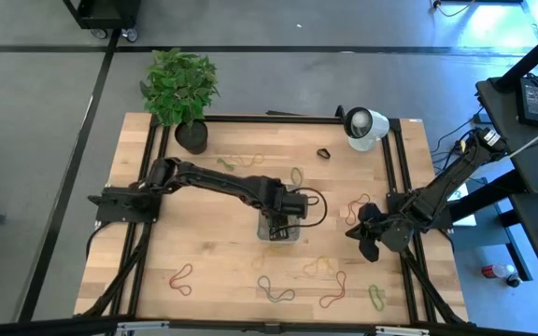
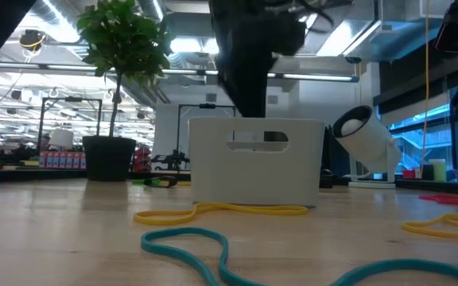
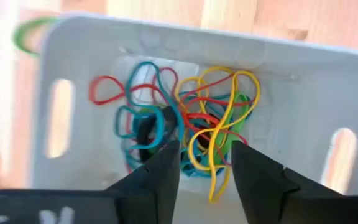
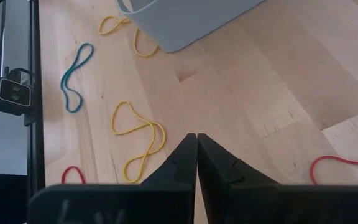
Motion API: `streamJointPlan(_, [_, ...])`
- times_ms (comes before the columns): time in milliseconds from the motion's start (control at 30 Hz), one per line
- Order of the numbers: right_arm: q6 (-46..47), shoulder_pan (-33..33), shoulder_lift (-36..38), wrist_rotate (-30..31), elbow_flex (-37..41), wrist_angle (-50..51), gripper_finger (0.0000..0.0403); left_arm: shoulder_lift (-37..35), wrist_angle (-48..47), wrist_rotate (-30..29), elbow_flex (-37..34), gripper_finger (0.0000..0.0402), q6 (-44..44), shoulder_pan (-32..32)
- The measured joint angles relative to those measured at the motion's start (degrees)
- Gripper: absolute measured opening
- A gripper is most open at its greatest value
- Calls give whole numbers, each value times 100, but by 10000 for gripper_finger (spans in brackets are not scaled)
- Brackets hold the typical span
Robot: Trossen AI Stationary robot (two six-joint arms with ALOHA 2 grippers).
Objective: Pick and place rubber bands into bin
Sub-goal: Put the black rubber band into the gray bin
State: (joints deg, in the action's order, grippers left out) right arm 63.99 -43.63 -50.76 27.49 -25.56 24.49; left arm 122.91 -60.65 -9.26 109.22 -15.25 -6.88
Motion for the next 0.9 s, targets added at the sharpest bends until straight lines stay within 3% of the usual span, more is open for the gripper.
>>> streamJointPlan(233, [0, 0, 0, -2, -2, -1, 17, -607, -1003, -12, 162, 151, -32, 26])
streamJointPlan(367, [0, 2, 0, 3, -2, -31, 17, -1133, -945, -133, -449, 130, 230, 12])
streamJointPlan(533, [13, 288, -1, 662, -4, -288, 18, -2309, 316, -134, -2190, 93, 300, 37])
streamJointPlan(633, [-201, 700, -22, 735, -7, -672, 32, -3114, 1002, -131, -3401, 66, 190, 118])
streamJointPlan(800, [-1104, 1759, -99, 732, -7, -1491, 91, -4552, 2059, -99, -5228, 14, -164, 309])
streamJointPlan(900, [-1733, 2524, -269, 734, -184, -1801, 135, -5376, 2620, 15, -6133, 4, -230, 429])
